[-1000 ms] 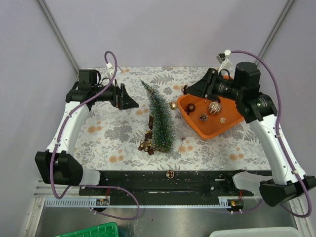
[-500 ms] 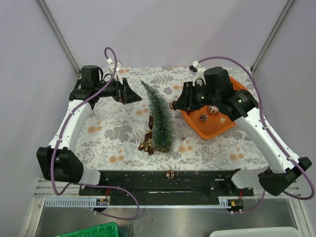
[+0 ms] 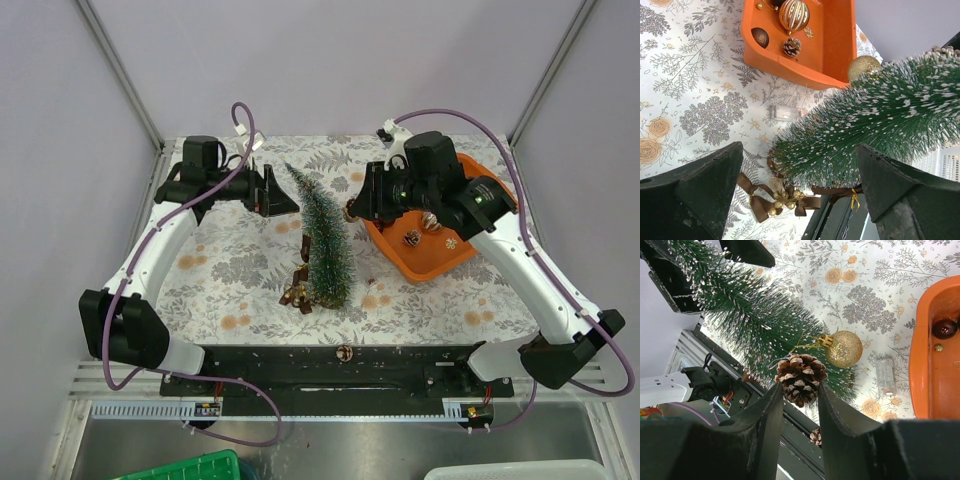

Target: Decorate the small christmas tree

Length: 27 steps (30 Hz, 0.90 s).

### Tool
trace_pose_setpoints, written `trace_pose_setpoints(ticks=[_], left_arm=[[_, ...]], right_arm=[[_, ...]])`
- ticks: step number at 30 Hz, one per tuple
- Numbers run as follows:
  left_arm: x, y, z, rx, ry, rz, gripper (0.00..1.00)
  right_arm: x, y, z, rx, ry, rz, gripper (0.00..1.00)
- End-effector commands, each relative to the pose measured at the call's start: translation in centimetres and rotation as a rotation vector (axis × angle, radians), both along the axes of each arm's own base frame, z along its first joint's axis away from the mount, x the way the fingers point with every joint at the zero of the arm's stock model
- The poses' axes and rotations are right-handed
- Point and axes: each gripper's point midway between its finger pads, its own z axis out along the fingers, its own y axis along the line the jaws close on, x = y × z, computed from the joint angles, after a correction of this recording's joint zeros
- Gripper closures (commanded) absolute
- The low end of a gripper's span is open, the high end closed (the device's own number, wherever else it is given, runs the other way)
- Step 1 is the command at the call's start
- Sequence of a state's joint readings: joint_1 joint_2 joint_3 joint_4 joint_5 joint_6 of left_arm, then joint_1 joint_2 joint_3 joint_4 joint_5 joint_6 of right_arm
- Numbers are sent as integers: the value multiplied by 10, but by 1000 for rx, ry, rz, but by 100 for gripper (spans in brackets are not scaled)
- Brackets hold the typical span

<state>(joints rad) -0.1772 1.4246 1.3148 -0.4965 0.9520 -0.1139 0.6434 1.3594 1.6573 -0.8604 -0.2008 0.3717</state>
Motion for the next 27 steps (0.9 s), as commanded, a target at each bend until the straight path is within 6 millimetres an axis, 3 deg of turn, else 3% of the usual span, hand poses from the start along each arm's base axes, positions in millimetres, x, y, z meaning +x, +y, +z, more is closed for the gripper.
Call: trace_pose_setpoints(ticks=[1,7,19,27], left_arm=[[6,-3,3,-2,-52,1,1],[6,-6,0,3,-51,-4,1],[3,-9,12,-2,-86,-9,1],[2,-9,10,2,-86,-9,1]], right_arm=[[7,10,23,41,-70,12,73],[11,15,27,51,-82,16,73],[20,23,29,60,-90,28,73],[12,21,37,71,-103,46,73]])
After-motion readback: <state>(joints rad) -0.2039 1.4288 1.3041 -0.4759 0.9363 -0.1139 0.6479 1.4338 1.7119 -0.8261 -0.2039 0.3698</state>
